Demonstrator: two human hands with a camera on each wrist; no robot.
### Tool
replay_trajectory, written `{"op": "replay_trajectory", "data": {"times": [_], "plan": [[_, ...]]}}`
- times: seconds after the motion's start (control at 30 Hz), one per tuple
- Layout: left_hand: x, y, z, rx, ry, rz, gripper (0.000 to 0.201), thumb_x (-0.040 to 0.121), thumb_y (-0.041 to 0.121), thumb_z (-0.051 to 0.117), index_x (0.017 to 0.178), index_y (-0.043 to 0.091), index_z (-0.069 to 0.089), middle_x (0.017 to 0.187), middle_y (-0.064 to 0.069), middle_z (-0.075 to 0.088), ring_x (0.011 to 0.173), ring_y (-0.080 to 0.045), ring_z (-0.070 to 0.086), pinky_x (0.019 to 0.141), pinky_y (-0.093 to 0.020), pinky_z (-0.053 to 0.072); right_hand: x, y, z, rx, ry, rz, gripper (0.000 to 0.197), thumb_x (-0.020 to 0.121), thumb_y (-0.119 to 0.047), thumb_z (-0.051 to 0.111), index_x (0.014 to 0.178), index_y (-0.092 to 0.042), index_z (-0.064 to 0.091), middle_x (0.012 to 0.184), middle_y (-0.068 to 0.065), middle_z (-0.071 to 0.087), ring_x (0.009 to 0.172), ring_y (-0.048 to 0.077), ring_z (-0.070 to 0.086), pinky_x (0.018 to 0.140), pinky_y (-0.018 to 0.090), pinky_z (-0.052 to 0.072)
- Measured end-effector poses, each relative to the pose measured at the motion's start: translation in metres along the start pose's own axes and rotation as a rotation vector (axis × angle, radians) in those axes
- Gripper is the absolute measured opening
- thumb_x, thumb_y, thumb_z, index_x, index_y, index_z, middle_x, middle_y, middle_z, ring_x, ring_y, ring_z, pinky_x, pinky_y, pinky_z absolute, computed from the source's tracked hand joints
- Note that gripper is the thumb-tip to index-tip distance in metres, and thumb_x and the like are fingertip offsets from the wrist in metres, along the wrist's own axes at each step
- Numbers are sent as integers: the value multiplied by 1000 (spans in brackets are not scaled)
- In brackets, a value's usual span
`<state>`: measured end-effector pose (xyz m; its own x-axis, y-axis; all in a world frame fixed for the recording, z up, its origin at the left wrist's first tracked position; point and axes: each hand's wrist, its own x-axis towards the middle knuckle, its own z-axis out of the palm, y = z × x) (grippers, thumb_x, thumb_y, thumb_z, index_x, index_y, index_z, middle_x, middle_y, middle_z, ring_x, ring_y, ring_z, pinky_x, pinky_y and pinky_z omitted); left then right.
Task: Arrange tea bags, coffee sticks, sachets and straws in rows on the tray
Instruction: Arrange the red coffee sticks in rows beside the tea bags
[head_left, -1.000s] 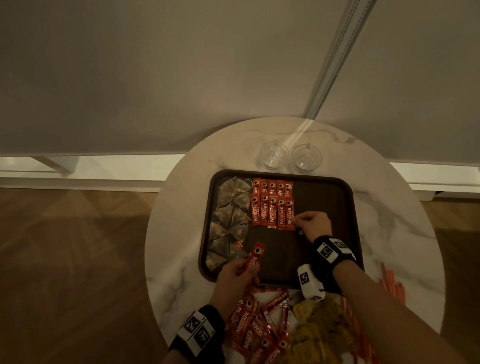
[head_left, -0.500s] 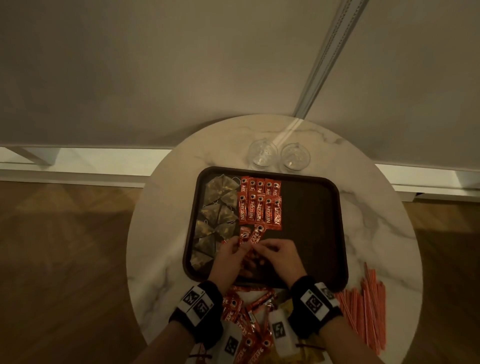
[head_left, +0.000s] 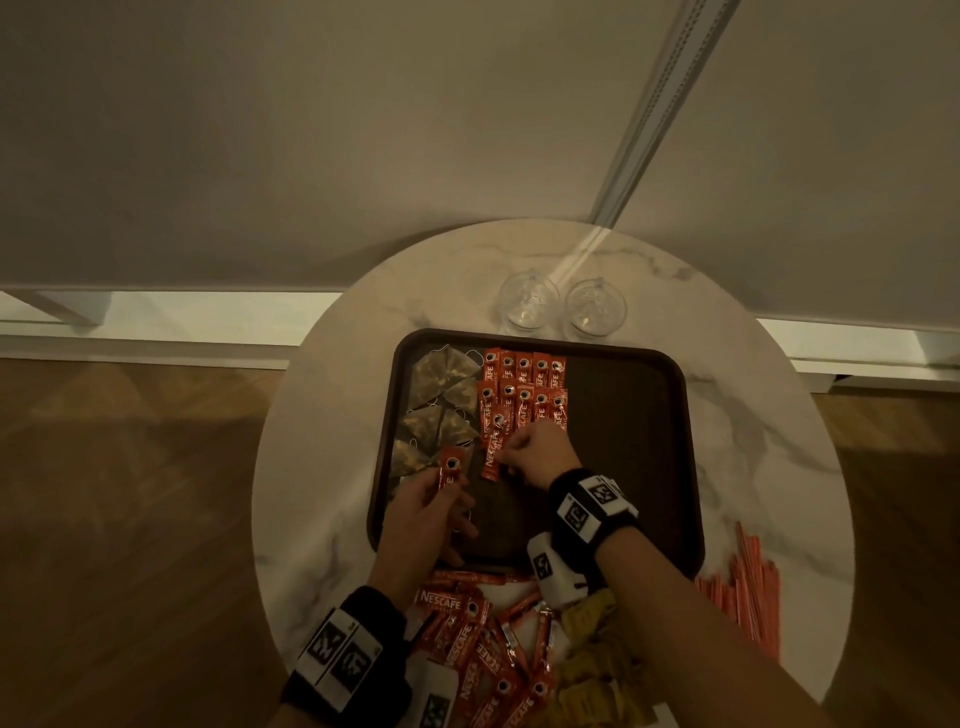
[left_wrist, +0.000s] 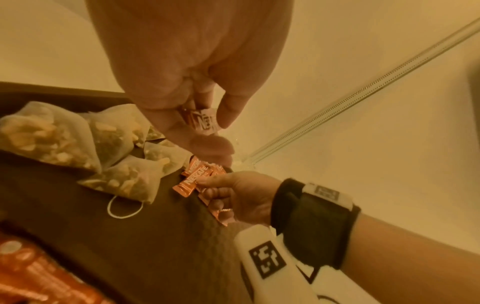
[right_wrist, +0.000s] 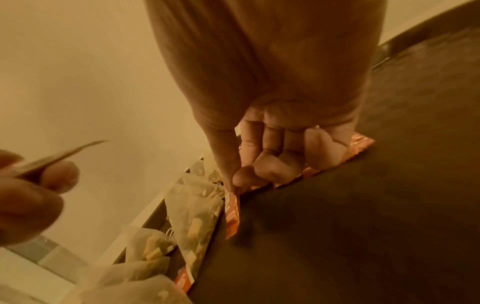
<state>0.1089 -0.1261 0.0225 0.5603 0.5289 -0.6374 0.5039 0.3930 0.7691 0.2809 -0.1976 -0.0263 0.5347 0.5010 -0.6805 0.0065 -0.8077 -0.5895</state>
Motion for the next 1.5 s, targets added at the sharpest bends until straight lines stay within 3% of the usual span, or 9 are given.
{"op": "replay_trajectory", "data": {"times": [0.1,0.27,0.57,0.7,0.87,0.97,1.23,1.37,1.5], "plan": [[-5,-2,-3,-13,-19,-3,14,100,19,47,101,15,61,95,-13,67,62,-18,64,41,-24,46,10,-6,4,-87,-2,0,14,90,-19,67,76,-14,68,81,0,67,85,15,64,89,37,54],[-7,-8,-6,21,-44,-11,17,99,18,48,100,11,63,88,-12,67,57,-15,63,43,-22,46,17,-7,6,-113,26,15,14,89,-20,68,77,-13,69,76,1,67,77,13,64,88,38,56],[-6,-12,0,29,-70,-63,18,100,22,48,106,13,62,83,-7,67,60,-16,64,46,-28,49,15,-6,3,-119,35,3,9,87,-20,70,79,-15,67,88,2,68,89,18,65,90,40,54],[-6,-9,0,-110,-73,-87,26,104,20,39,109,8,61,88,-12,67,67,-19,65,49,-30,52,2,-5,-1,-52,57,-19,10,89,-23,67,83,-16,65,84,1,65,83,16,64,84,34,55],[-6,-6,0,-175,-88,-70,20,105,19,37,115,16,54,88,-8,71,71,-18,69,52,-29,55,-46,-10,1,190,-85,-140,19,97,-27,57,86,-14,67,66,-1,62,48,4,51,53,14,45],[-6,-8,3,-149,-117,-60,18,103,21,41,114,14,54,89,-5,73,73,-19,70,54,-29,56,-66,-7,9,306,-140,-205,17,95,-23,61,86,-11,70,65,0,63,48,6,51,53,14,44],[-6,-14,6,31,-117,47,13,92,17,63,100,27,64,98,-2,71,85,-13,71,68,-29,59,-71,10,9,476,33,-158,13,91,-17,66,89,-6,71,67,1,65,50,6,53,53,14,45],[-1,-16,9,91,-78,40,15,89,18,67,103,20,63,101,-5,70,88,-17,71,68,-31,60,-82,29,16,561,13,-78,13,87,-17,71,91,-6,74,75,7,70,58,11,57,54,16,46],[7,-15,15,193,-76,71,13,86,18,71,97,20,63,97,-2,70,88,-14,70,68,-30,60,-85,41,21,574,12,-49,8,86,-17,72,86,-9,75,70,4,68,56,11,56,53,16,46]]}}
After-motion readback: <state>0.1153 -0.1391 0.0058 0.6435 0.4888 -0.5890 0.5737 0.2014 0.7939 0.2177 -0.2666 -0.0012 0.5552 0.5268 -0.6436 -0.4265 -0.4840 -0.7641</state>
